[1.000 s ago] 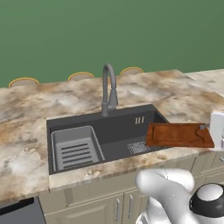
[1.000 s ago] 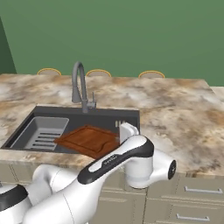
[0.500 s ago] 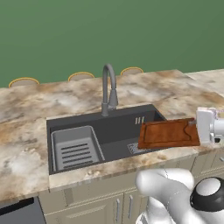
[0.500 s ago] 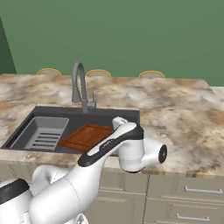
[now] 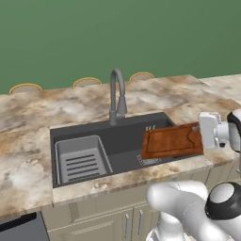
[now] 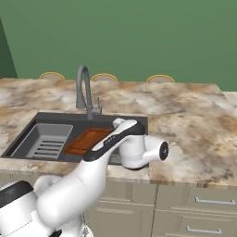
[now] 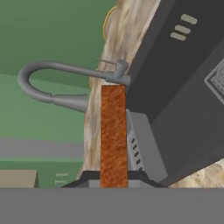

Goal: Move the cutting board and knife to the sink. Then move spray from the cabinet to the counter.

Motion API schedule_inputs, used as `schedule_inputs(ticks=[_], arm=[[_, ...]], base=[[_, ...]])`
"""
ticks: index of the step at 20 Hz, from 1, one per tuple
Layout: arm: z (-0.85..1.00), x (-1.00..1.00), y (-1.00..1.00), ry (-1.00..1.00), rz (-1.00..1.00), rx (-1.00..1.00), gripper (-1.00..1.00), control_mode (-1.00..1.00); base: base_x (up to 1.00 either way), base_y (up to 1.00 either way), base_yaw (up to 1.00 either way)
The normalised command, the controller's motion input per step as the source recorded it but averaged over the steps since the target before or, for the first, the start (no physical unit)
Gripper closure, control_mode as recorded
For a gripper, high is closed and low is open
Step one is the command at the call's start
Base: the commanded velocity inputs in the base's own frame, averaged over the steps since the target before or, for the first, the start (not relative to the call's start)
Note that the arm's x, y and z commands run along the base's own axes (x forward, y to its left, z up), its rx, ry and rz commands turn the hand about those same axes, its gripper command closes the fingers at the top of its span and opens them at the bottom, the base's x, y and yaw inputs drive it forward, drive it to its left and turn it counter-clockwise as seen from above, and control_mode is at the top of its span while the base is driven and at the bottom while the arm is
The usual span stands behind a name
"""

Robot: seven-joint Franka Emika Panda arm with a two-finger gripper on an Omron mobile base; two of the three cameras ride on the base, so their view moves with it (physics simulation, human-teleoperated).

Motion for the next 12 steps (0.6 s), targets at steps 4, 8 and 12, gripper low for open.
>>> schedule_inputs(ticks=[4,8,12], arm=[[0.0,0.35,0.0,0.0,0.17,0.0,1.0,-1.0],[0.0,0.35,-0.03,0.0,0.21,0.0,1.0,-1.0],[0.0,0.38,0.0,0.0,0.12,0.0,1.0,-1.0]], base=[[0.0,0.0,0.0],[0.0,0.0,0.0],[0.0,0.0,0.0]])
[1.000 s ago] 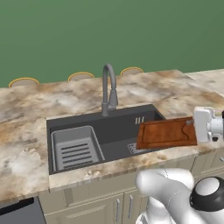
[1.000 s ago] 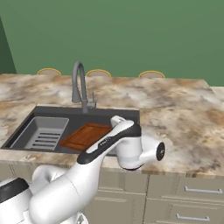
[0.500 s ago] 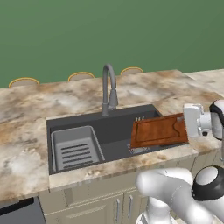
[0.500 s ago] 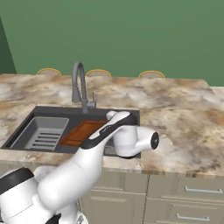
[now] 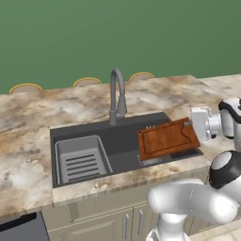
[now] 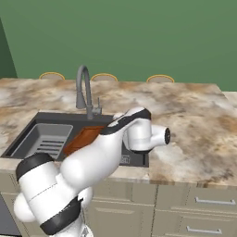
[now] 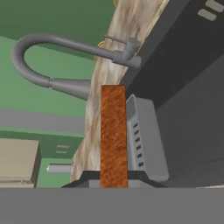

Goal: Move the cutting board and knife to the sink. Then move spray from the cabinet to the counter.

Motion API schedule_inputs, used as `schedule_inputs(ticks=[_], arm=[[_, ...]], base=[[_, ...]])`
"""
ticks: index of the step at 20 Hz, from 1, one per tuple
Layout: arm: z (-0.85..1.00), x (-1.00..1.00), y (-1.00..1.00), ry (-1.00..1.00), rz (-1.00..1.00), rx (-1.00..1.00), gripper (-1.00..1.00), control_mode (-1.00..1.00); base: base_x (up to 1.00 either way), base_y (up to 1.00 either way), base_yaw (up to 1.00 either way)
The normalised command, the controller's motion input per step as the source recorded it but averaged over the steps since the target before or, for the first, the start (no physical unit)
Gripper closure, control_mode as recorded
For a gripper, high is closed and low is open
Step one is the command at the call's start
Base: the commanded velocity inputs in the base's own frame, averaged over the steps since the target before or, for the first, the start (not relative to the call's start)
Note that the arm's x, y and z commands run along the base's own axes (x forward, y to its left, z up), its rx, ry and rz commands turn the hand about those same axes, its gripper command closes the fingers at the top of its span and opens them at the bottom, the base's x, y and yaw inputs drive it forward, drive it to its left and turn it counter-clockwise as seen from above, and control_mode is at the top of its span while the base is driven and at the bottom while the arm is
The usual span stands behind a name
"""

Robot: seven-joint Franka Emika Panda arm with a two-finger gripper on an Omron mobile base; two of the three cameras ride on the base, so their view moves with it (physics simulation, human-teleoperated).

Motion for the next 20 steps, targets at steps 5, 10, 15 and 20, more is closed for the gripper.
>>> schedule_inputs(ticks=[5,10,15,20], arm=[[-0.06,0.35,0.0,0.0,0.08,-0.02,1.0,-1.0],[-0.16,0.24,0.04,0.0,0.04,-0.06,1.0,-1.0],[-0.24,0.21,0.15,0.0,0.0,-0.09,1.0,-1.0],[-0.21,0.22,0.2,0.0,0.0,-0.08,1.0,-1.0]], base=[[0.0,0.0,0.0],[0.0,0.0,0.0],[0.0,0.0,0.0],[0.0,0.0,0.0]])
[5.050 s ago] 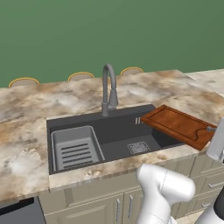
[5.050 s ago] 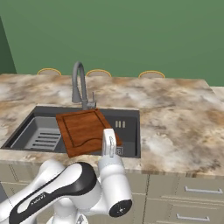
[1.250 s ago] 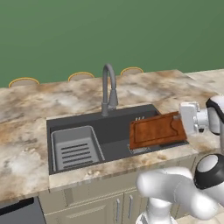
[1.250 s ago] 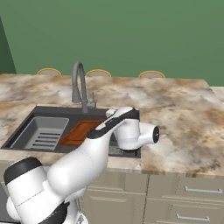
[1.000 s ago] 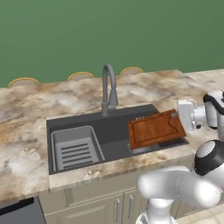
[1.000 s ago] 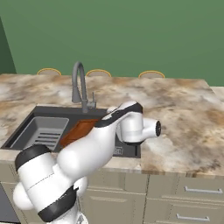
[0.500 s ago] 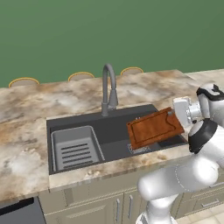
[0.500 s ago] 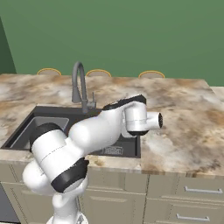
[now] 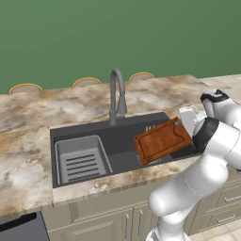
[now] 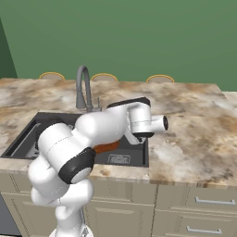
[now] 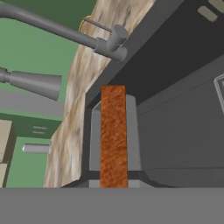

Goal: Move the cutting board and knife to the sink. Then move spray from the cabinet to the counter.

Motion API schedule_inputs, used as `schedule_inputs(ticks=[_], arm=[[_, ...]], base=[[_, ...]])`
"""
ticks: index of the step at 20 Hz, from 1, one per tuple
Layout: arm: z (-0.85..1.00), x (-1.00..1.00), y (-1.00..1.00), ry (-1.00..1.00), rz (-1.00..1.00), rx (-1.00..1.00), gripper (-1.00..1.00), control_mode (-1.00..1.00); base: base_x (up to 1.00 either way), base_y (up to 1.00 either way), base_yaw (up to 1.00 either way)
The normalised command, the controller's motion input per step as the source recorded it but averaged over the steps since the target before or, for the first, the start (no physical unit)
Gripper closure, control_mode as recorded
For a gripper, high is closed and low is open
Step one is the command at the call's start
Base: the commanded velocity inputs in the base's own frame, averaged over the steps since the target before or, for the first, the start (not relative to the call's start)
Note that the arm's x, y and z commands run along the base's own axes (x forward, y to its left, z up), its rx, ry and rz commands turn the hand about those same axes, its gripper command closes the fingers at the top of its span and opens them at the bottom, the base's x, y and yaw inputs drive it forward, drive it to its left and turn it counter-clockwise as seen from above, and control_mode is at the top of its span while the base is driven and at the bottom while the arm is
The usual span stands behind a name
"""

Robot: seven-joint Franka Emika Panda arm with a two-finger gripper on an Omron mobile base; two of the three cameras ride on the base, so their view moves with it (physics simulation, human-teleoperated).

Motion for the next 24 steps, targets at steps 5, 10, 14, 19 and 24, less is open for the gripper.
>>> schedule_inputs(ticks=[5,10,14,19,24], arm=[[-0.18,0.24,0.22,0.0,0.0,-0.05,1.0,-1.0],[-0.19,0.22,0.23,0.0,0.0,-0.01,1.0,-1.0],[-0.21,0.2,0.3,0.0,0.0,0.0,1.0,-1.0],[-0.2,0.34,0.17,0.0,0.01,0.0,1.0,-1.0],[-0.22,0.48,0.04,0.03,0.05,0.0,1.0,-1.0]], base=[[0.0,0.0,0.0],[0.0,0.0,0.0],[0.0,0.0,0.0],[0.0,0.0,0.0],[0.0,0.0,0.0]])
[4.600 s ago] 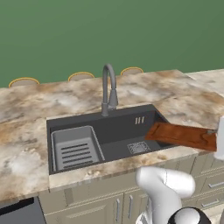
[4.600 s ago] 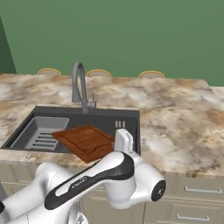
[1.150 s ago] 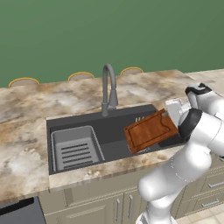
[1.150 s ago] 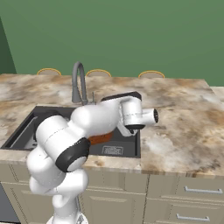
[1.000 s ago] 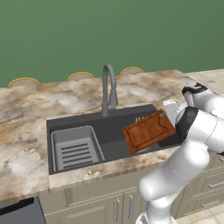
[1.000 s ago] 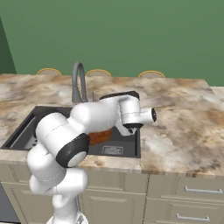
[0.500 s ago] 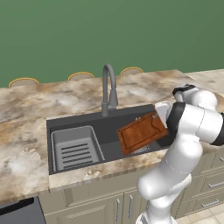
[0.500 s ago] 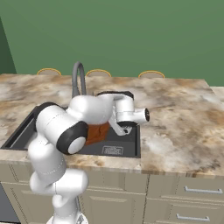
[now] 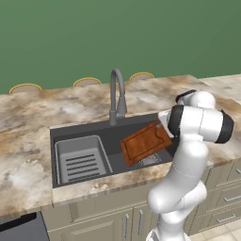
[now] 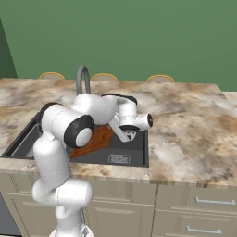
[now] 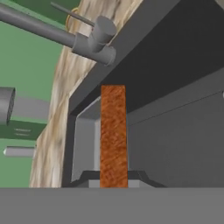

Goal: Move the cutting board and knife to the sink. Then move spray from the cabinet to the counter.

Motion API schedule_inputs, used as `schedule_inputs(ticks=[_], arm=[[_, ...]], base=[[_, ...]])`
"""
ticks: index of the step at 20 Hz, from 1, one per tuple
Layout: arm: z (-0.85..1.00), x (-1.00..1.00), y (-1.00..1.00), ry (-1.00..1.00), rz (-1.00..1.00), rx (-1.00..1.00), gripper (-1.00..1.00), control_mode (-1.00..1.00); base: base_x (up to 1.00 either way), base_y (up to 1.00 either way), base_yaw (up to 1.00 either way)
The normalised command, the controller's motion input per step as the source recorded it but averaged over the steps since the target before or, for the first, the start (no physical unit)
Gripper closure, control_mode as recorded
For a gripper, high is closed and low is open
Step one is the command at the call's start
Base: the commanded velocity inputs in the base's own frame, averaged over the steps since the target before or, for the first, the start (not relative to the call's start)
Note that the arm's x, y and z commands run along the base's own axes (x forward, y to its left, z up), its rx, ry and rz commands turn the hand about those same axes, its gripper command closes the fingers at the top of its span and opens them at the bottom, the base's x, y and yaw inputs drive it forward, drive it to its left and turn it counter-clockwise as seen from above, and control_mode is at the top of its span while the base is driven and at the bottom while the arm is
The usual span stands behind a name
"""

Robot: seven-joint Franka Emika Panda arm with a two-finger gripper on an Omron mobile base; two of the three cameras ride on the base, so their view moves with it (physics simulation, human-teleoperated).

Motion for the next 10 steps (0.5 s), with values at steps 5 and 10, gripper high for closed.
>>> schedule_inputs(ticks=[5,10], arm=[[-0.25,0.44,0.01,0.01,0.09,0.0,1.0,-1.0],[-0.28,0.32,0.02,0.0,0.12,0.0,1.0,-1.0]], base=[[0.0,0.0,0.0],[0.0,0.0,0.0]])
